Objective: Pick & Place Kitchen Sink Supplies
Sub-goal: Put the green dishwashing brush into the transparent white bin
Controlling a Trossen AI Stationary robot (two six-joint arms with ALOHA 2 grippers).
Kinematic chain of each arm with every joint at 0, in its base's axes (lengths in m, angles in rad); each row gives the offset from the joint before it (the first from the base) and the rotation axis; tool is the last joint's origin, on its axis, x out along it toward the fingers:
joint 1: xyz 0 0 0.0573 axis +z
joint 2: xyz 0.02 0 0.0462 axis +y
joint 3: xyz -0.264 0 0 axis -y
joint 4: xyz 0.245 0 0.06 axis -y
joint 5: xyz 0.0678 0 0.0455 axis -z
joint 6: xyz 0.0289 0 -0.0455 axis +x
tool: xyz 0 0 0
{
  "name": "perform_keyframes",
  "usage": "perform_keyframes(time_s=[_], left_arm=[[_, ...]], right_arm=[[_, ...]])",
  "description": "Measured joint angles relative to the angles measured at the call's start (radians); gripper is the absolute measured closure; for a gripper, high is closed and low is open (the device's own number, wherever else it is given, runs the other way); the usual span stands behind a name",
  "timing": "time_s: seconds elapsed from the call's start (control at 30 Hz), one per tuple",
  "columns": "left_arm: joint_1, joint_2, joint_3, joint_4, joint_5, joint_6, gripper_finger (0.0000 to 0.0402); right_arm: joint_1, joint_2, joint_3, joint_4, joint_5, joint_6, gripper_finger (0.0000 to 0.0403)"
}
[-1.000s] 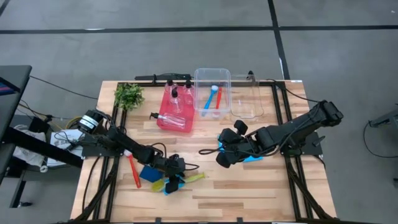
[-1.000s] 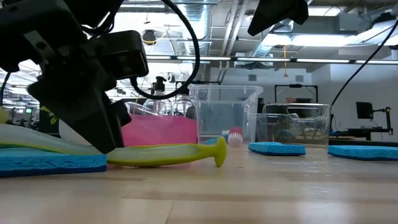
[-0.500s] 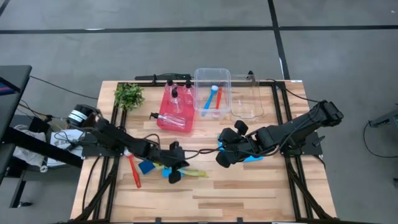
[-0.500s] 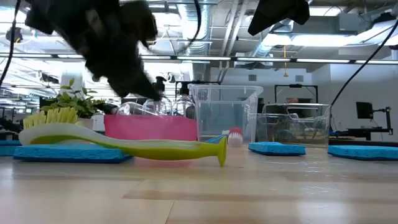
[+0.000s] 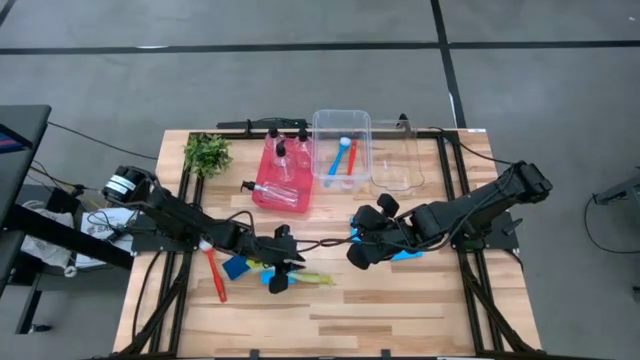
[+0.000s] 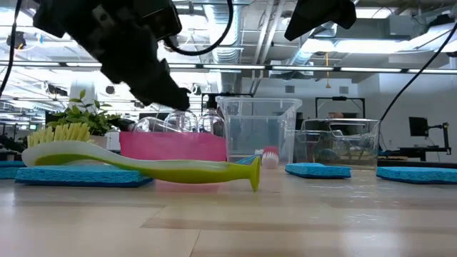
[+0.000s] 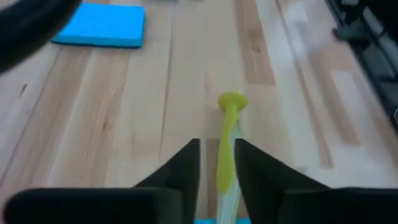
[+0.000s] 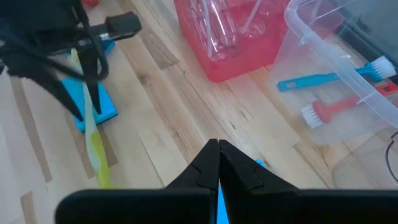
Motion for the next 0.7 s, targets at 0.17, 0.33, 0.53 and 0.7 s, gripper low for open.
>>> perform_keyframes(time_s=[0.17, 0.33, 0.53, 0.7], left_arm=[[0.0, 0.068, 0.001, 0.003, 0.011, 0.054, 0.0239], [-0.008, 0.141, 0.001, 0.007, 0.094, 0.054, 0.0211], [-0.028, 0.197, 0.002, 0.014, 0.101, 0.047, 0.0221], [-0.027, 0.209, 0.003, 0.02, 0.096, 0.045, 0.0264]], right_arm=[[0.0, 0.0, 0.0, 0.0, -0.003, 0.0, 0.0402], [0.0, 0.0, 0.0, 0.0, -0.026, 0.0, 0.0402], [0.0, 0.001, 0.0, 0.0, -0.026, 0.0, 0.0402], [0.0, 0.002, 0.0, 0.0, -0.026, 0.0, 0.0402]])
